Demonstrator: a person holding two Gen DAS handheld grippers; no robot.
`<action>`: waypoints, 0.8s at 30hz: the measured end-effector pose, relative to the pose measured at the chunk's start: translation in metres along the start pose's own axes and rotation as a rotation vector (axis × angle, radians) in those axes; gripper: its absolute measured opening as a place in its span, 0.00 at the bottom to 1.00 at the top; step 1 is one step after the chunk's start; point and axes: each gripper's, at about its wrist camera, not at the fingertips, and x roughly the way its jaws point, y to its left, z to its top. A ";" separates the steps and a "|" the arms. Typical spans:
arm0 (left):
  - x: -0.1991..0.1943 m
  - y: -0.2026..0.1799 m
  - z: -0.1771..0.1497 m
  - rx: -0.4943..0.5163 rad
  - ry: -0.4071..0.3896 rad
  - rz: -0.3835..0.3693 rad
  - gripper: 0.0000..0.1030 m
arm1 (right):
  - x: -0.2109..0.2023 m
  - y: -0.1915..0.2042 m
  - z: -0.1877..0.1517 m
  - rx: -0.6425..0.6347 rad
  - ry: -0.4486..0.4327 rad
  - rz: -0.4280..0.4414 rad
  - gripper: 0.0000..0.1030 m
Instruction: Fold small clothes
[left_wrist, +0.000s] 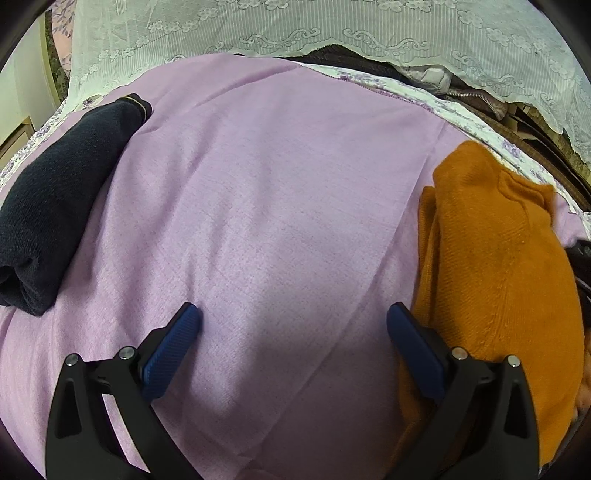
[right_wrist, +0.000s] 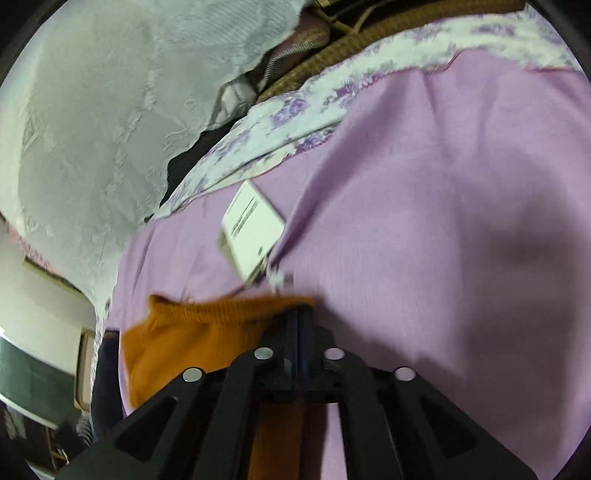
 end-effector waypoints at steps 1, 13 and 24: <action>0.000 0.000 0.000 0.000 0.001 0.000 0.96 | 0.005 -0.002 0.004 0.006 -0.002 0.016 0.00; 0.001 0.001 0.002 0.000 0.004 -0.003 0.96 | -0.049 -0.014 0.004 0.028 -0.163 0.094 0.04; 0.001 0.003 0.005 0.003 0.009 -0.021 0.96 | -0.034 0.010 -0.019 -0.073 -0.076 0.116 0.07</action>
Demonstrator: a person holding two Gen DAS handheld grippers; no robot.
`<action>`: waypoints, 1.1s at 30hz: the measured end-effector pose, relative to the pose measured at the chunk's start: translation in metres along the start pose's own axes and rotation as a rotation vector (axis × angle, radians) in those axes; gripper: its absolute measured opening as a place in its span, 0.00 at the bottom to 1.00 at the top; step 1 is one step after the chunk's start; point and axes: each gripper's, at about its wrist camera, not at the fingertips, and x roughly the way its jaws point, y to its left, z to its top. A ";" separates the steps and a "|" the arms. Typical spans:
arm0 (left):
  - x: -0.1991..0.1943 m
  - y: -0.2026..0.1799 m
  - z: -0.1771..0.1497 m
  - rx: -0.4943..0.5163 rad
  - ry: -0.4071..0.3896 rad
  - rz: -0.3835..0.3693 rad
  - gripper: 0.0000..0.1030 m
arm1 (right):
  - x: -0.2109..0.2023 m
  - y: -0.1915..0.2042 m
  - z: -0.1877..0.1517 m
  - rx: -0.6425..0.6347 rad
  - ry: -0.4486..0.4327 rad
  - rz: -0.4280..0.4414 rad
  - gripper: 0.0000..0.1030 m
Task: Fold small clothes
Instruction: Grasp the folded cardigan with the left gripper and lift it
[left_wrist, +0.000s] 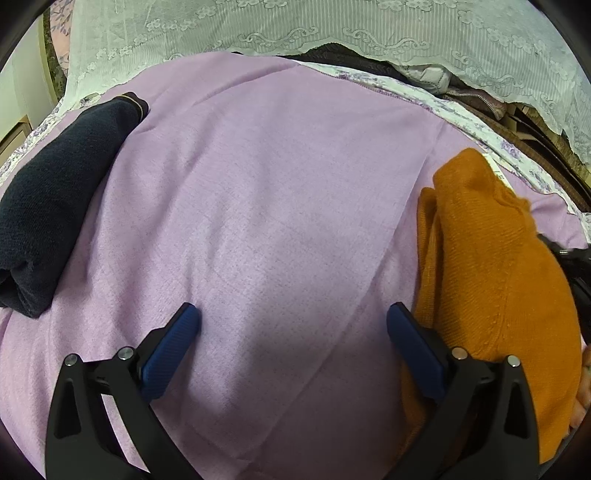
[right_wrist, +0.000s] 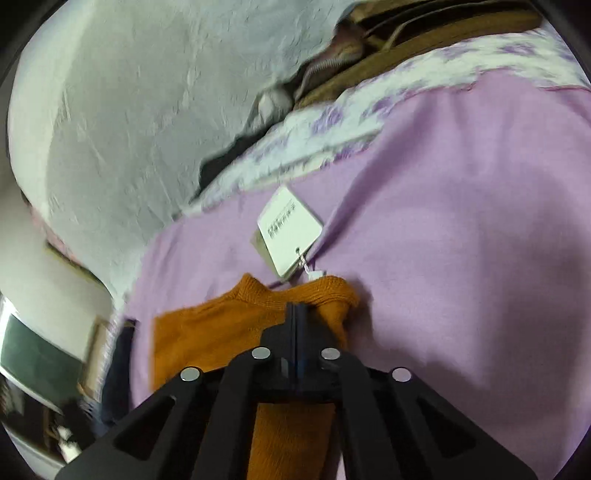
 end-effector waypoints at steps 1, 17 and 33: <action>-0.001 0.001 0.001 -0.001 0.000 -0.014 0.96 | -0.008 0.004 -0.001 -0.010 -0.022 0.009 0.18; -0.037 0.005 0.008 -0.045 0.034 -0.589 0.96 | -0.054 0.001 -0.056 -0.005 0.060 0.055 0.69; 0.001 -0.042 -0.004 0.078 0.151 -0.605 0.96 | -0.037 0.001 -0.057 0.000 0.088 0.068 0.74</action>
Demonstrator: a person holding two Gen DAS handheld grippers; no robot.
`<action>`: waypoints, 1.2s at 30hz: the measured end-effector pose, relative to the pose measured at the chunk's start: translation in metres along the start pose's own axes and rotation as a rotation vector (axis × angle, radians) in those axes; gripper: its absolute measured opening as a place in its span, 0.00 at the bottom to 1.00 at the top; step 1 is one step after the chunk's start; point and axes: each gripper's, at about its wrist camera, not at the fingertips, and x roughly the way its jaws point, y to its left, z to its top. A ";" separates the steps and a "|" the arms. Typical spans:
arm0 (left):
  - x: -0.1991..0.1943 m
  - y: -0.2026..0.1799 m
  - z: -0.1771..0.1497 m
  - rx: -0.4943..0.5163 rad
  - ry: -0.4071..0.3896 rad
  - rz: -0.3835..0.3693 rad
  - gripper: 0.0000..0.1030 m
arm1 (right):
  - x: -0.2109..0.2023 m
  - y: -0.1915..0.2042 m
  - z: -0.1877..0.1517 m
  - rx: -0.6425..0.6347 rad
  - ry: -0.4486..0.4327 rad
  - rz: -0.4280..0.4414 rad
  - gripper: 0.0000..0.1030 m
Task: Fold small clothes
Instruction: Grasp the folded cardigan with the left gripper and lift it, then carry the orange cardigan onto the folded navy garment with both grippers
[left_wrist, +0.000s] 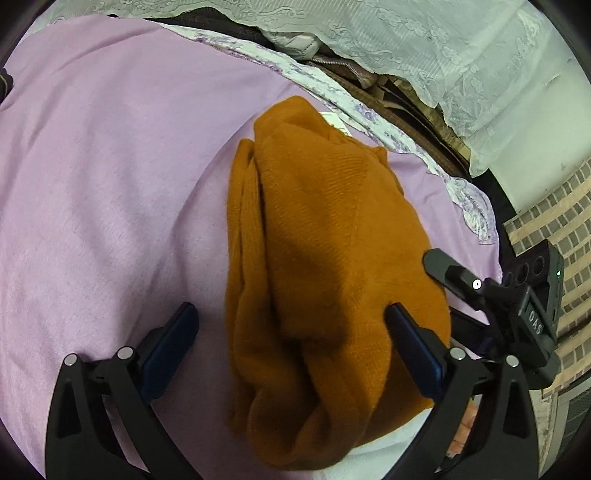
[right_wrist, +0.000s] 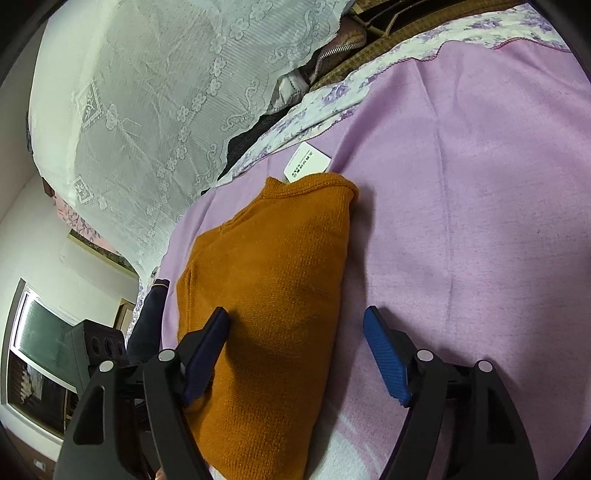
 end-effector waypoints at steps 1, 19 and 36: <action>-0.001 0.001 0.001 -0.007 -0.001 -0.012 0.96 | 0.001 0.000 0.000 -0.002 -0.003 0.000 0.74; 0.012 0.015 0.015 -0.132 0.029 -0.246 0.66 | 0.015 0.001 0.001 -0.002 -0.005 0.031 0.54; -0.041 -0.011 -0.011 -0.015 -0.110 -0.130 0.36 | -0.011 0.032 -0.007 -0.072 -0.056 0.060 0.40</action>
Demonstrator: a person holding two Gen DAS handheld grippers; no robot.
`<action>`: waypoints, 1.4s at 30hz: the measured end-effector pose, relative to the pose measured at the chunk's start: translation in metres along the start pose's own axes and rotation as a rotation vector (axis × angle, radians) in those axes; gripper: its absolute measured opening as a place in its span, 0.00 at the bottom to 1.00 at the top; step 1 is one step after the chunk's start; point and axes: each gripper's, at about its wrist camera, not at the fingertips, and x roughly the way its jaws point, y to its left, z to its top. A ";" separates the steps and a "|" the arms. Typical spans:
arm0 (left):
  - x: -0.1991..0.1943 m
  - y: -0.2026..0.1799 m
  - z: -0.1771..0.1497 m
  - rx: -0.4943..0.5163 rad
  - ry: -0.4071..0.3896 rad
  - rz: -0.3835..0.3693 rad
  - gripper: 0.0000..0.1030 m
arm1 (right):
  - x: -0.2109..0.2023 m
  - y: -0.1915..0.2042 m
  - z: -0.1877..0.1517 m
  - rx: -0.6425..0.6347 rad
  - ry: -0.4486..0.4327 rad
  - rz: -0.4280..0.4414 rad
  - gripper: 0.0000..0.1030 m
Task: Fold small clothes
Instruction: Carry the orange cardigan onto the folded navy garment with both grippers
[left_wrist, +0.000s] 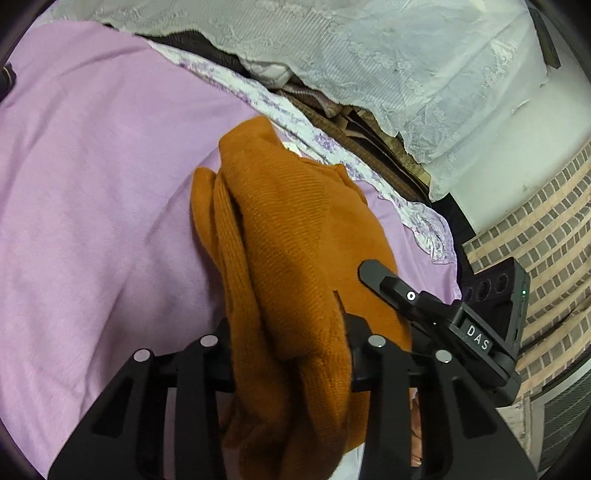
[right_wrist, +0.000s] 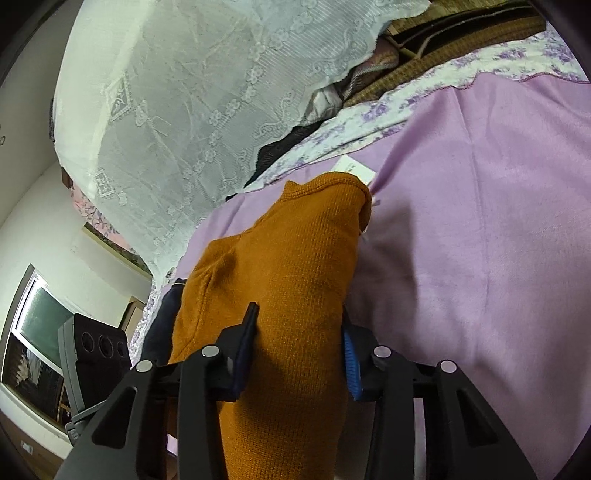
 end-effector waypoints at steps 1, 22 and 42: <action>-0.004 -0.002 -0.001 0.007 -0.008 0.009 0.36 | -0.001 0.003 -0.002 -0.002 0.002 0.007 0.40; -0.166 0.041 0.003 0.031 -0.221 0.190 0.36 | 0.035 0.152 -0.027 -0.129 0.101 0.174 0.39; -0.262 0.136 0.066 -0.070 -0.392 0.276 0.36 | 0.135 0.292 -0.017 -0.277 0.183 0.247 0.39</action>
